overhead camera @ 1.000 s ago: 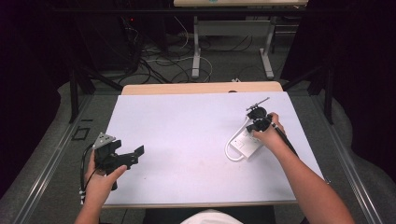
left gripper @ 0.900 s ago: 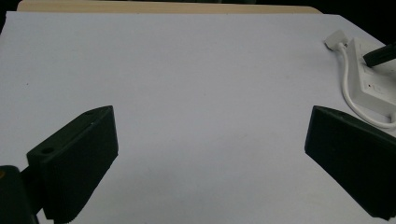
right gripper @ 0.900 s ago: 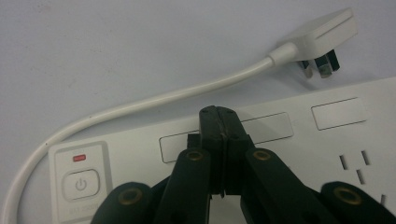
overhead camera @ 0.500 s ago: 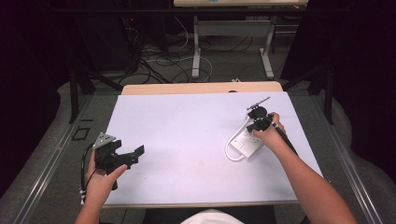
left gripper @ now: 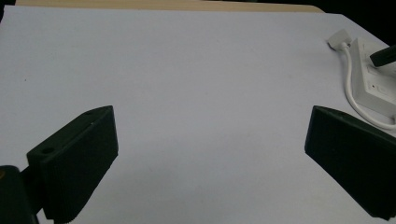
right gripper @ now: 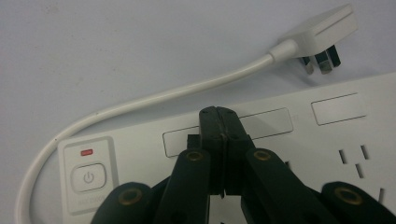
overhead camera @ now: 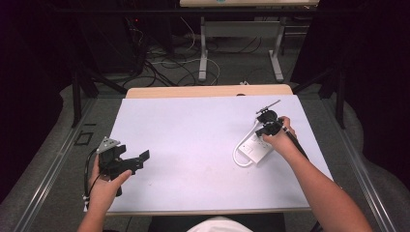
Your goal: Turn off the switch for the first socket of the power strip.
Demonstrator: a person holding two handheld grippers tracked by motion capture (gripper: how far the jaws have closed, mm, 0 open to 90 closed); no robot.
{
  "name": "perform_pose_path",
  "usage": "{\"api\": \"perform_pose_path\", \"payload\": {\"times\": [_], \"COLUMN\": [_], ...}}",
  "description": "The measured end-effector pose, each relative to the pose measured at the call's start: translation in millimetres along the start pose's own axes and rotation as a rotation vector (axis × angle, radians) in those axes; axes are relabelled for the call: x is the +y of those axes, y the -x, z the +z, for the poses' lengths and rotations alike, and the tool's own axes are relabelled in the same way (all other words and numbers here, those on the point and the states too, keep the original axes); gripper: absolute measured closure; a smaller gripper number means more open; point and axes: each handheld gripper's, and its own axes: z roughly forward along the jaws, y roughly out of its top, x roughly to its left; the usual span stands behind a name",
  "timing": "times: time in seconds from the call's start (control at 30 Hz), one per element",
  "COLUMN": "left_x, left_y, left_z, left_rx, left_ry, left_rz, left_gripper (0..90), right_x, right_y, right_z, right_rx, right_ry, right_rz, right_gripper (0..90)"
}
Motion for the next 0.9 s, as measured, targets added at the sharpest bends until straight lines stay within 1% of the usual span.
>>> {"api": "perform_pose_path", "payload": {"times": [0.03, 0.07, 0.13, 0.17, 0.2, 0.23, 0.27, 0.3, 0.33, 0.37, 0.4, 0.43, 0.47, 0.5, 0.53, 0.6, 0.67, 0.7, 0.73, 0.77, 0.8, 0.83, 0.87, 0.9], "left_x": [-0.1, -0.2, -0.2, -0.3, -0.3, -0.5, -0.5, -0.2, 0.2, 0.5, 0.7, 0.5, 0.1, -0.3, -0.7, -1.1, -1.3, -1.2, -1.1, -1.0, -0.8, -0.7, -0.7, -0.7], "left_y": [0.0, 0.1, 0.2, 0.3, 0.3, 0.5, 0.5, 0.4, 0.3, 0.5, 0.5, 0.7, 0.8, 0.7, 0.5, 0.3, 0.5, 0.6, 0.6, 0.6, 0.5, 0.5, 0.4, 0.4], "left_z": [-0.1, -0.1, -0.5, -0.7, -1.0, -1.4, -1.5, -1.7, -1.4, -0.9, -0.7, -0.2, 0.0, 0.2, 0.6, 0.6, 0.3, 0.0, -0.1, -0.3, -0.5, -0.6, -0.7, -0.8], "left_rx": [0.001, 0.001, 0.002, 0.001, 0.001, 0.003, 0.002, 0.003, 0.001, 0.002, 0.001, 0.001, 0.0, 0.001, 0.0, 0.001, 0.001, 0.001, 0.001, 0.001, 0.001, 0.002, 0.002, 0.001], "left_ry": [0.0, 0.002, 0.001, 0.002, -0.001, -0.003, -0.001, -0.002, -0.001, 0.002, -0.002, -0.001, -0.007, -0.009, -0.009, -0.009, -0.005, -0.004, -0.003, -0.003, -0.002, -0.002, -0.003, -0.002], "left_rz": [0.001, 0.0, 0.0, 0.001, 0.003, 0.002, 0.002, 0.002, 0.004, 0.007, 0.01, 0.011, 0.011, 0.012, 0.011, 0.013, 0.011, 0.01, 0.009, 0.009, 0.009, 0.008, 0.009, 0.008], "left_gripper": [2.6, 2.6, 2.6, 2.6, 2.6, 2.6, 2.6, 2.6, 2.6, 2.6, 2.6, 2.6, 2.6, 2.7, 2.8, 2.8, 2.8, 2.8, 2.8, 2.8, 2.8, 2.8, 2.8, 2.8], "right_x": [0.1, 0.5, 0.4, 0.3, 0.2, 0.2, 0.0, 0.3, 0.3, 0.0, -0.2, -0.4, 0.2, 0.2, 0.1, 0.3, 0.1, -0.3, 0.1, -0.2, 0.0, 0.2, -0.4, 0.2], "right_y": [0.0, -0.6, 1.0, 1.0, 0.8, 0.1, 0.1, -0.7, -0.6, 0.3, 0.8, 0.9, 0.4, 1.2, 0.8, 0.3, 0.0, 0.5, -0.7, -0.3, -1.3, -1.6, -1.5, -2.7], "right_z": [-0.3, -0.4, -1.6, -2.3, -2.5, -3.1, -3.5, -4.1, -5.0, -5.8, -6.5, -6.0, -6.6, -7.6, -8.0, -9.2, -10.0, -10.9, -11.0, -12.0, -12.6, -12.7, -13.2, -14.8], "right_rx": [-0.001, -0.003, 0.003, 0.005, 0.006, -0.004, 0.003, 0.002, 0.006, 0.014, 0.012, 0.017, 0.015, 0.005, 0.012, 0.014, 0.016, 0.031, 0.02, 0.031, 0.021, 0.02, 0.033, 0.024], "right_ry": [0.003, 0.003, 0.005, 0.008, 0.009, 0.011, 0.013, 0.009, 0.011, 0.017, 0.02, 0.035, 0.028, 0.021, 0.029, 0.027, 0.029, 0.034, 0.03, 0.031, 0.031, 0.037, 0.052, 0.034], "right_rz": [0.002, 0.015, -0.002, -0.001, 0.002, 0.011, 0.006, 0.019, 0.017, 0.004, 0.0, 0.002, 0.017, 0.008, 0.013, 0.022, 0.017, 0.001, 0.009, -0.004, 0.007, 0.005, 0.001, 0.017], "right_gripper": [90.0, 90.0, 90.0, 90.0, 90.0, 90.0, 90.0, 90.0, 90.0, 89.9, 89.6, 89.3, 88.7, 88.3, 88.1, 87.4, 87.0, 86.7, 86.5, 86.3, 86.0, 85.6, 85.3, 84.8]}}
